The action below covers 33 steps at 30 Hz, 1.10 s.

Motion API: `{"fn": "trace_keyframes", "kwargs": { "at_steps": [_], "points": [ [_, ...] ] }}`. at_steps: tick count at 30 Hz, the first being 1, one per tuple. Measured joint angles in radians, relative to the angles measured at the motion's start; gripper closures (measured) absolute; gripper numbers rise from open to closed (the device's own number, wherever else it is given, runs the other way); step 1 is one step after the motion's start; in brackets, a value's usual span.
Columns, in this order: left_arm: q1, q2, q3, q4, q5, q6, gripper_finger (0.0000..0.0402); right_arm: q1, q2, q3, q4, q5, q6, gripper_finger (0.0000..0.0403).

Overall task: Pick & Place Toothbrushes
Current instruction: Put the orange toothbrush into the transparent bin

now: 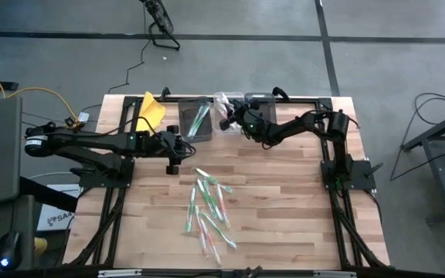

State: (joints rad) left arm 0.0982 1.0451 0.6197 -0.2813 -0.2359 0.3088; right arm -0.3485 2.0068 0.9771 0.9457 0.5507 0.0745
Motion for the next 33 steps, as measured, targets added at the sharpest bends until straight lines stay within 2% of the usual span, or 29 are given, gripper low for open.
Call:
{"fn": "trace_keyframes", "kwargs": {
  "at_steps": [5,9,13,20,24,27,30,33],
  "points": [
    [0.0,0.0,0.0,-0.007,0.001,0.0,0.0208,0.024,0.0,0.0,-0.039,0.003,0.012,0.0274],
    [0.0,0.0,0.0,-0.007,0.002,0.0,0.0208,0.054,0.0,0.0,-0.069,0.064,0.013,0.0231],
    [0.0,0.0,0.0,-0.008,0.002,0.0,0.0208,0.074,-0.026,0.0,-0.14,0.101,0.09,0.0197],
    [0.0,0.0,0.0,-0.01,0.003,0.0,0.0208,0.07,-0.087,-0.001,-0.327,0.105,0.191,0.0179],
    [0.0,0.0,0.0,-0.01,0.025,0.0,0.0208,0.061,-0.158,0.001,-0.385,0.029,0.235,0.0188],
    [0.0,0.0,0.0,-0.01,0.029,0.0,0.0208,0.039,-0.218,0.001,-0.487,-0.144,0.264,0.0212],
    [0.0,0.0,0.0,-0.009,0.029,0.004,0.0208,0.01,-0.266,0.029,-0.628,-0.347,0.303,0.0264],
    [0.0,0.0,0.0,-0.006,0.03,0.004,0.0208,-0.012,-0.272,0.054,-0.731,-0.473,0.299,0.0342]
  ]
}}
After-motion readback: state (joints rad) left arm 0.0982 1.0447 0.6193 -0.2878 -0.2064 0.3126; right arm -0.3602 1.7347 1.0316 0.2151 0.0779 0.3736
